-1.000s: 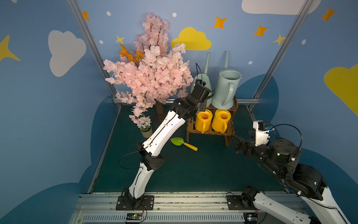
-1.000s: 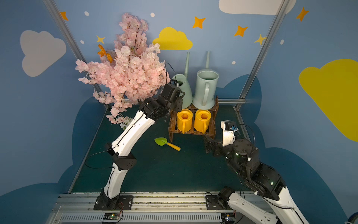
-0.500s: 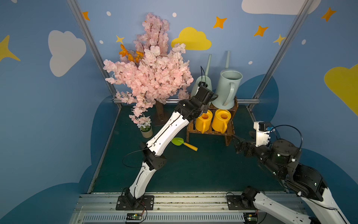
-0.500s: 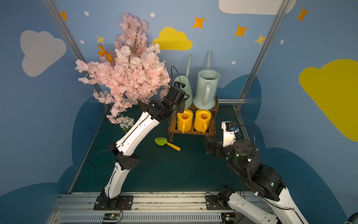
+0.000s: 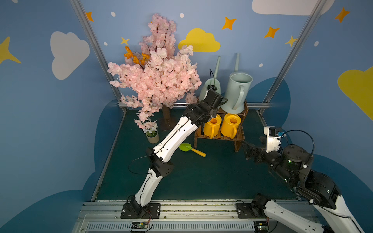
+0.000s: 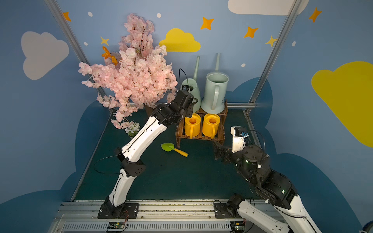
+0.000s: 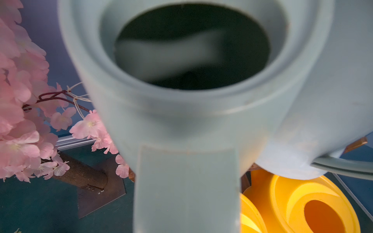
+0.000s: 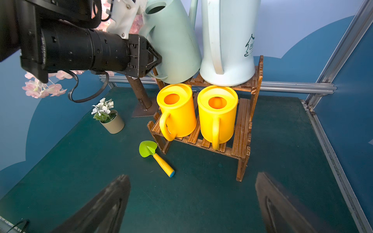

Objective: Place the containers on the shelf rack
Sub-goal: 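Place the container on the shelf.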

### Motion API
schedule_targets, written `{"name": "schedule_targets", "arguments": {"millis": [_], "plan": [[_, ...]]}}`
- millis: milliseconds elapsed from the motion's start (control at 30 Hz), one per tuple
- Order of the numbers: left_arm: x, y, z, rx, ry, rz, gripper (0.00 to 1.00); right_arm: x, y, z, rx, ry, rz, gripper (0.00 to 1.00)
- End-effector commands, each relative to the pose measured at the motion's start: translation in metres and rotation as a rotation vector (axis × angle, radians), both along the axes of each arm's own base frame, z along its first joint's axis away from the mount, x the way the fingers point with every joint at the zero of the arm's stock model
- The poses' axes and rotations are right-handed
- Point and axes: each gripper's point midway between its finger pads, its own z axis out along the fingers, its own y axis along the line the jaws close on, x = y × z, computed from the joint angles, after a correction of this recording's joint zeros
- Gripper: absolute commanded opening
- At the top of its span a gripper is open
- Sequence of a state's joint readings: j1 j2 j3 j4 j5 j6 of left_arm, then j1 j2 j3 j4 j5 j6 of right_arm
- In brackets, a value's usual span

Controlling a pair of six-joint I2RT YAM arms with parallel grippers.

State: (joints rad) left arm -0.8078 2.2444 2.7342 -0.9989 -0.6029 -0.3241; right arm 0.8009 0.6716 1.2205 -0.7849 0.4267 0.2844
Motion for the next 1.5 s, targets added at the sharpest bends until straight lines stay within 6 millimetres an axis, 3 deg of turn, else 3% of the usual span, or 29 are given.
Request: {"name": "schedule_targets", "arguments": {"millis": [0,467,767,933,1467], "plan": [[0.01,-0.003,0.014,-0.041,-0.067,0.026,0.25,0.001,-0.002,-0.005,-0.008,0.011,-0.013,0.98],[0.018,-0.004,-0.002,0.006,-0.062,0.05,0.24,0.0,-0.003,-0.004,-0.008,0.006,-0.014,0.98],[0.013,-0.005,0.012,-0.004,-0.092,0.047,0.38,0.001,-0.002,-0.003,-0.01,0.006,-0.01,0.98],[0.01,-0.005,0.021,-0.011,-0.112,0.041,0.4,0.002,0.0,-0.003,-0.01,0.009,-0.005,0.98],[0.002,-0.016,0.024,-0.06,-0.098,0.006,0.42,0.002,0.0,-0.006,-0.01,0.015,-0.009,0.98]]}}
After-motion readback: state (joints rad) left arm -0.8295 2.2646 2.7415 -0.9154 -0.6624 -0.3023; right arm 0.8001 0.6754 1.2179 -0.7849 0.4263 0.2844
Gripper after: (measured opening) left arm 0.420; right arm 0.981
